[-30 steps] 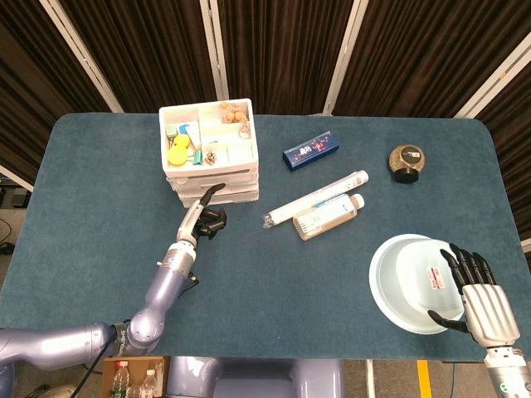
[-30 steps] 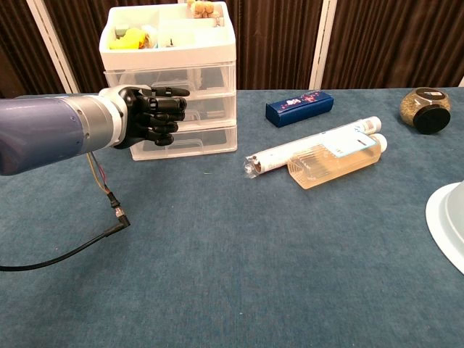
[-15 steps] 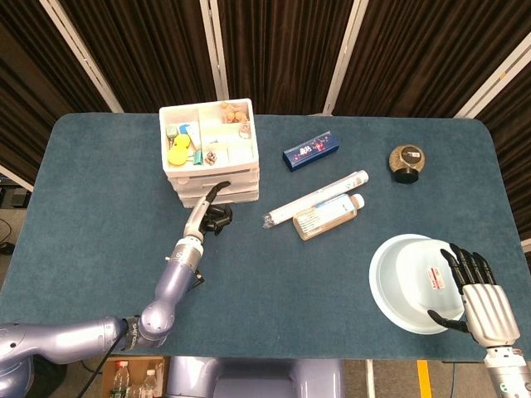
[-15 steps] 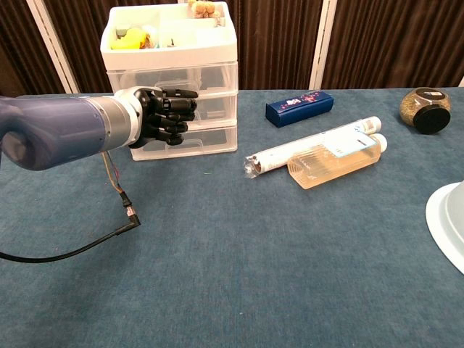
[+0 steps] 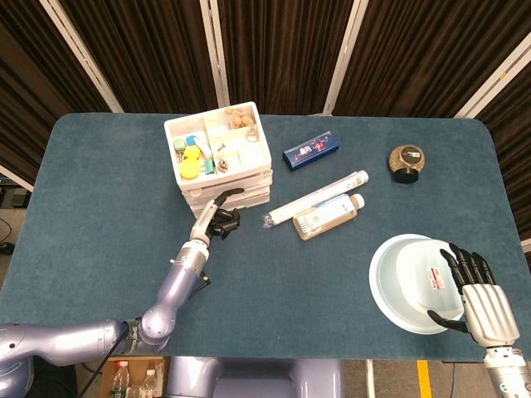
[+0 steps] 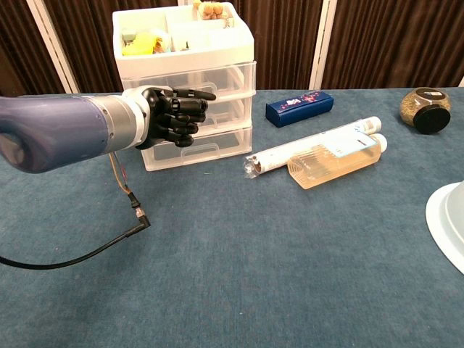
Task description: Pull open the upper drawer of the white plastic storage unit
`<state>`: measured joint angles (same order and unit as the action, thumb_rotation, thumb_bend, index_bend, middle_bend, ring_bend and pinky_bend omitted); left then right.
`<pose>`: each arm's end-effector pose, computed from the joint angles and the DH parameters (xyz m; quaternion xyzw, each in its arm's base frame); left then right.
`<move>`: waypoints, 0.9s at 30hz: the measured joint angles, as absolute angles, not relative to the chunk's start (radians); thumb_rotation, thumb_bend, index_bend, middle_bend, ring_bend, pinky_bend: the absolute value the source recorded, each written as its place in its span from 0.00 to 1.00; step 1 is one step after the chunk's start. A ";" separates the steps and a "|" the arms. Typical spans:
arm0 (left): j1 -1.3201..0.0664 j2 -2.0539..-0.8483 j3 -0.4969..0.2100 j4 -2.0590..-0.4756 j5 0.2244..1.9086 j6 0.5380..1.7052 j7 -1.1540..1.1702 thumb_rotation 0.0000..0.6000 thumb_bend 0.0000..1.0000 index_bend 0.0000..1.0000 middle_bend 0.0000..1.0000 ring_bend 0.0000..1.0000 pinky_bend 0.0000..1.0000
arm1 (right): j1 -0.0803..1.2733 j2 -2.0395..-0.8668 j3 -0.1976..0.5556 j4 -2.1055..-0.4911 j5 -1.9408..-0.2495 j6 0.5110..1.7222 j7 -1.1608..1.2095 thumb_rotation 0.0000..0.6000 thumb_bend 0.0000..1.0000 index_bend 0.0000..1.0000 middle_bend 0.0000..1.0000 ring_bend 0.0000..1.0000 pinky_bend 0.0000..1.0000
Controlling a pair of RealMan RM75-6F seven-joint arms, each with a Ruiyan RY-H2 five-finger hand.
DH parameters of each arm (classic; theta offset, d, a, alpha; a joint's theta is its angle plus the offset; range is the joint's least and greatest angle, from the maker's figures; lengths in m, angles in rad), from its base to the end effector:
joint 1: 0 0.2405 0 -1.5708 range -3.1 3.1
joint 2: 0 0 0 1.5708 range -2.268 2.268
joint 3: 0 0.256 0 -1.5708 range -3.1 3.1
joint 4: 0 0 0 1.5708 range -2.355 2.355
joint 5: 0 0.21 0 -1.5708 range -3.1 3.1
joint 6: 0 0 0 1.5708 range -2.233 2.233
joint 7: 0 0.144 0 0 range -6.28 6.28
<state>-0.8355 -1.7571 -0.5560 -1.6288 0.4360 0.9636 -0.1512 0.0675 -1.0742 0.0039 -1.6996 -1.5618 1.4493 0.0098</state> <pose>-0.0519 0.3550 -0.0463 -0.3170 -0.7944 -0.4879 0.1744 -0.2974 -0.1642 0.1512 0.6152 -0.4180 0.3850 0.5464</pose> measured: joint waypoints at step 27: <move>-0.754 -1.664 -0.403 -1.764 0.715 1.051 0.002 1.00 0.72 0.22 1.00 0.93 0.87 | 0.068 -1.078 0.005 -1.698 -1.559 1.448 0.001 1.00 0.15 0.00 0.00 0.00 0.00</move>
<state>-0.7545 -1.6641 -0.4028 -1.7637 0.7148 1.0511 0.0016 0.0681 -1.0781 0.0049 -1.6981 -1.5594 1.4478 0.0014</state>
